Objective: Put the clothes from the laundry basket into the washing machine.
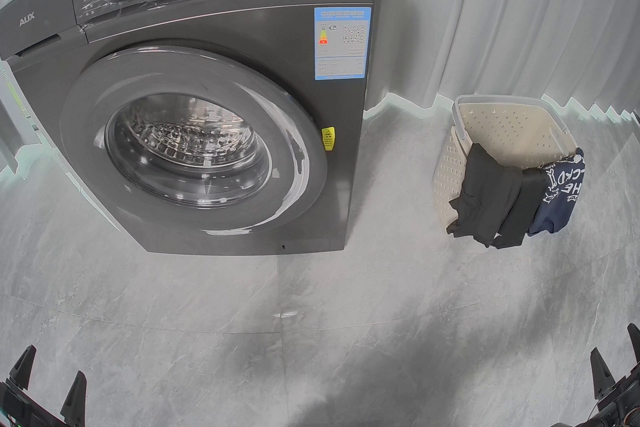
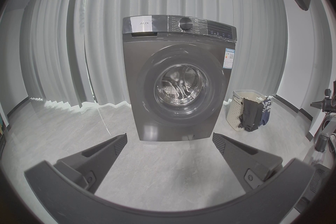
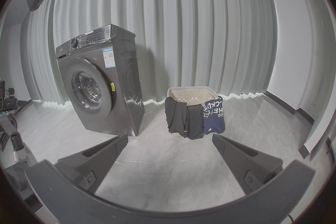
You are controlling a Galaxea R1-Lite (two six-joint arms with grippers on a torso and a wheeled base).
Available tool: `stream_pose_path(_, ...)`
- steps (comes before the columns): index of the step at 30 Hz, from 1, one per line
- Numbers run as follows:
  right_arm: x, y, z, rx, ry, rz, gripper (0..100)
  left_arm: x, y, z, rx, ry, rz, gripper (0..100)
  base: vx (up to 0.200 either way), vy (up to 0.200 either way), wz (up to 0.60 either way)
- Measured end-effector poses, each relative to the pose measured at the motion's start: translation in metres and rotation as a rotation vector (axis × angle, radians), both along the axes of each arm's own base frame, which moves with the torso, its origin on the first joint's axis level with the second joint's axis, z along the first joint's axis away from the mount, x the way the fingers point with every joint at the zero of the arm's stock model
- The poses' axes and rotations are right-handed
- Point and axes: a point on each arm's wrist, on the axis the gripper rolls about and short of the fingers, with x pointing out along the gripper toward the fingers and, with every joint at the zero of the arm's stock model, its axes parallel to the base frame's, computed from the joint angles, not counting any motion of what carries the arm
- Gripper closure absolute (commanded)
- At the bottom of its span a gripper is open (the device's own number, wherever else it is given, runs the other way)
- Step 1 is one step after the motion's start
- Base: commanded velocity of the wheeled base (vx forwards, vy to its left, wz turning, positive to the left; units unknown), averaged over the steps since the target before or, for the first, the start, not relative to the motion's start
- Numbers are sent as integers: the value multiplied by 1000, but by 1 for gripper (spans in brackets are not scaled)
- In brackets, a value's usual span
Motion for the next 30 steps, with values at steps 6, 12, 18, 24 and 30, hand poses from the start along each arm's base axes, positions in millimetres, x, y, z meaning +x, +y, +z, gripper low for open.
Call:
stream_pose_path(6,0,0,0,0,0,0,0,0,0,0,0,0,1,0,0,133,0)
stream_pose_path(12,0,0,0,0,0,0,0,0,0,0,0,-1,0,0,0,0,0)
stream_pose_path(18,0,0,0,0,0,0,0,0,0,0,0,-1,1,0,-167,0,0)
stream_pose_path(24,0,0,0,0,1,1,0,0,0,0,0,-1,1,0,-33,0,0)
stream_pose_path(30,0,0,0,0,1,0,0,0,0,0,0,0,0,0,0,67,0)
